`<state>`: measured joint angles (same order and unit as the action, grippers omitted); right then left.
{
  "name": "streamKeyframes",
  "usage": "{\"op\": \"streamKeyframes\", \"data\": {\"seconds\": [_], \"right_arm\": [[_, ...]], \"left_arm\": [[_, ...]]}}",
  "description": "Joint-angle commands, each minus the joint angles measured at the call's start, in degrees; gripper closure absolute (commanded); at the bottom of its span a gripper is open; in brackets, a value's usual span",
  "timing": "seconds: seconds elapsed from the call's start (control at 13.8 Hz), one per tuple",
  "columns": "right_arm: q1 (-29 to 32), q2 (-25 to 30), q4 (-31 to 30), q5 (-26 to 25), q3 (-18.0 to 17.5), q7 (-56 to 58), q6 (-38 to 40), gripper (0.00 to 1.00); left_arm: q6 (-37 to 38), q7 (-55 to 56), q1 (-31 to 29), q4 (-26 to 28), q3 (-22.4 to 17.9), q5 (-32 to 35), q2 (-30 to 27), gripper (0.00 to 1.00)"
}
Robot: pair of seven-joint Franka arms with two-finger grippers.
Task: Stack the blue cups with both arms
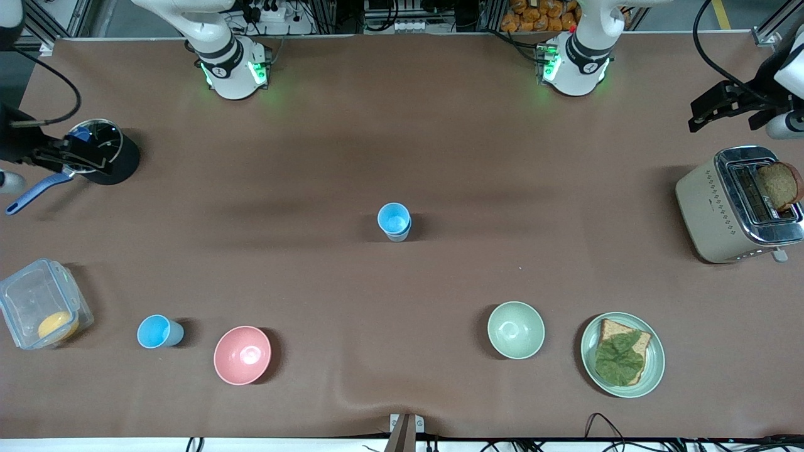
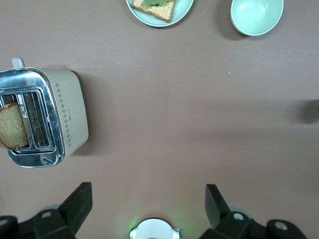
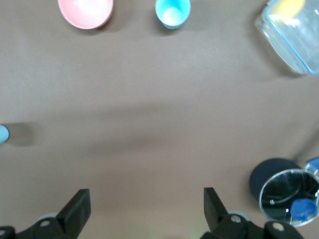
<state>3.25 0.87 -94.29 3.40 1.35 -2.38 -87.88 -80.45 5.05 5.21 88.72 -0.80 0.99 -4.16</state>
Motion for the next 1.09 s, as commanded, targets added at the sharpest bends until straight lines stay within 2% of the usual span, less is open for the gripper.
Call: {"op": "streamKeyframes", "data": {"seconds": [0.0, 0.36, 0.65, 1.01], "right_arm": [[-1.8, 1.3, -1.5, -0.3, 0.7, -5.1, 1.2, 0.00], [-1.9, 1.6, -0.3, -0.9, 0.3, -4.0, 1.4, 0.00], [-1.8, 1.6, 0.2, -0.9, 0.1, -3.2, 1.9, 0.00], [-1.6, 1.6, 0.2, -0.9, 0.1, -3.5, 2.1, 0.00]], "left_arm": [[1.2, -0.9, 1.1, 0.1, -0.3, -0.3, -0.8, 0.00], [-1.5, -0.9, 1.8, 5.2, -1.4, -0.3, -3.7, 0.00], [-1.5, -1.8, 3.5, 4.4, -2.8, -0.2, -3.4, 0.00], [-1.5, -1.6, 3.3, 1.8, -2.7, -0.1, -1.3, 0.00]]}}
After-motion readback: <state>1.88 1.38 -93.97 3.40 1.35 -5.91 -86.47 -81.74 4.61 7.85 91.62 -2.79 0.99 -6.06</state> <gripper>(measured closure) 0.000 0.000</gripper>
